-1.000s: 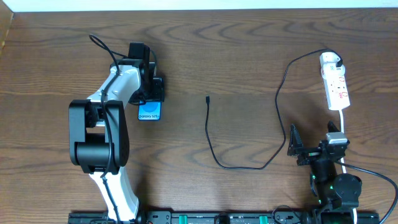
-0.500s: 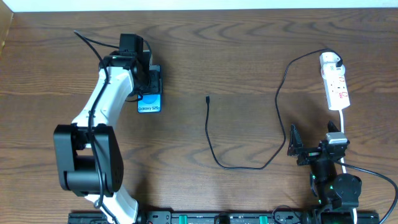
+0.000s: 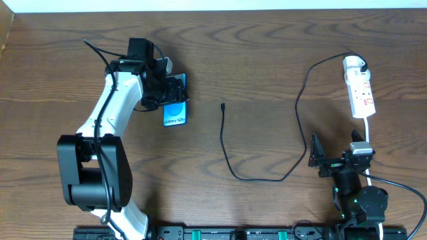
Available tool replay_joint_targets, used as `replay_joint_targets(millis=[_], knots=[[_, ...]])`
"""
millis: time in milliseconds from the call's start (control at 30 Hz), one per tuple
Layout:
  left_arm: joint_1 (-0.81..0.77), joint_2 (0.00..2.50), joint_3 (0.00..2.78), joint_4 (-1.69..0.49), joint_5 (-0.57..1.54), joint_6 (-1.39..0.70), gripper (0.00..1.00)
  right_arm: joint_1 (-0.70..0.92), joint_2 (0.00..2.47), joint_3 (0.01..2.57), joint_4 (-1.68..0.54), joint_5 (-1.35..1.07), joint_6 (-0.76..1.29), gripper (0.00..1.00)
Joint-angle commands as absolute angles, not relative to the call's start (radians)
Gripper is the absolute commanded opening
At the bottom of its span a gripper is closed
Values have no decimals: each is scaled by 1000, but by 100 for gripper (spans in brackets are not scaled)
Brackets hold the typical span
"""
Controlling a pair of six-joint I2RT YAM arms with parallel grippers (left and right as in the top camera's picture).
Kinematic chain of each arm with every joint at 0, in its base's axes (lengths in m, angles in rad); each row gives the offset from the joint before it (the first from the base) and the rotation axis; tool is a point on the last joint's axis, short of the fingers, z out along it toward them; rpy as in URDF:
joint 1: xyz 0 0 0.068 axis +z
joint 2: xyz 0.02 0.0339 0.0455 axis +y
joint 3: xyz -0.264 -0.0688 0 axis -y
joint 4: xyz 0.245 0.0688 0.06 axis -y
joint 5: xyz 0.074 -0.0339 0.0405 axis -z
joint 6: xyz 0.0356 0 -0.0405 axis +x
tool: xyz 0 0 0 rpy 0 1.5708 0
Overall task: Plug charger to phone and switch on socket
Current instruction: 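Lift the phone with the left gripper and tilt it upright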
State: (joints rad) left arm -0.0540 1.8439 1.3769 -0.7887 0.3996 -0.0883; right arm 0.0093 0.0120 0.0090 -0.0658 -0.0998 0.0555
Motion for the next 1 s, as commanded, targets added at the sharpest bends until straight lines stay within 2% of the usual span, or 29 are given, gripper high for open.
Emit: replay_joint_targets(millis=[0,267,500,967], knots=[[-50,1829,1396,-792,513,-157,64,7,6,6,-68,-96,55,99],[-50,1829,1396,-791,650,-235,64,7,6,6,-68,-96,55,99],[-50,1829,1396,-791,666,-361,64,7,6,6,-67,-96,55,99],[-50,1829,1396,-780,925,-413,64,7,6,6,-68,-96,55,99]])
